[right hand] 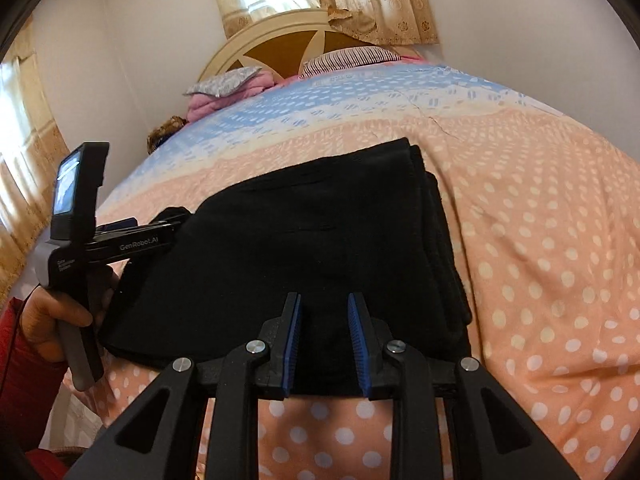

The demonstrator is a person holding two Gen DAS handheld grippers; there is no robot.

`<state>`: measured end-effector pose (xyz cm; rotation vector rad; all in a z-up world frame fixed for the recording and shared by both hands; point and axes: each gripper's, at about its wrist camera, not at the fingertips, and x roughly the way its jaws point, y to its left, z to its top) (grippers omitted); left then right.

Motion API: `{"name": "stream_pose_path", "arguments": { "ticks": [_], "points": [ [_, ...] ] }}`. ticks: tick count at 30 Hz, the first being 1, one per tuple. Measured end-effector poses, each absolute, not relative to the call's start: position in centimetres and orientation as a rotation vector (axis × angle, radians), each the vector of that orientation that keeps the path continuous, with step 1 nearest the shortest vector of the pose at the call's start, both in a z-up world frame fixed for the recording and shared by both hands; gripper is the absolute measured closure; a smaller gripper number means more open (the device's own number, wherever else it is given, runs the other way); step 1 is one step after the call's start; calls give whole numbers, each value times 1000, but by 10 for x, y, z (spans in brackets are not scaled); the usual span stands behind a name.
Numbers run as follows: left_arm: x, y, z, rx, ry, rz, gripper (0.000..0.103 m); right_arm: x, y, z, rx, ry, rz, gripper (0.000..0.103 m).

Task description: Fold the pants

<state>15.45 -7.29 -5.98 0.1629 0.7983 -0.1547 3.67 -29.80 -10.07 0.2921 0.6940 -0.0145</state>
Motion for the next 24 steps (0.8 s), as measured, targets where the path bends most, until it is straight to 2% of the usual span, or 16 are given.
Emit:
{"name": "stream_pose_path", "arguments": {
  "ticks": [4, 7, 11, 16, 24],
  "points": [
    [145, -69, -46, 180, 806, -162, 0, 38, -298, -94, 275, 698, -20, 78],
    [130, -68, -37, 201, 784, -149, 0, 36, -303, -70, 270, 615, -44, 78],
    [109, -70, -43, 179, 813, -182, 0, 65, -307, -53, 209, 604, -96, 78],
    [99, -75, -60, 219, 822, -166, 0, 112, -310, -79, 150, 709, -126, 77],
    [102, -73, -63, 192, 830, -174, 0, 122, -307, -87, 132, 696, -177, 77]
  ]
}}
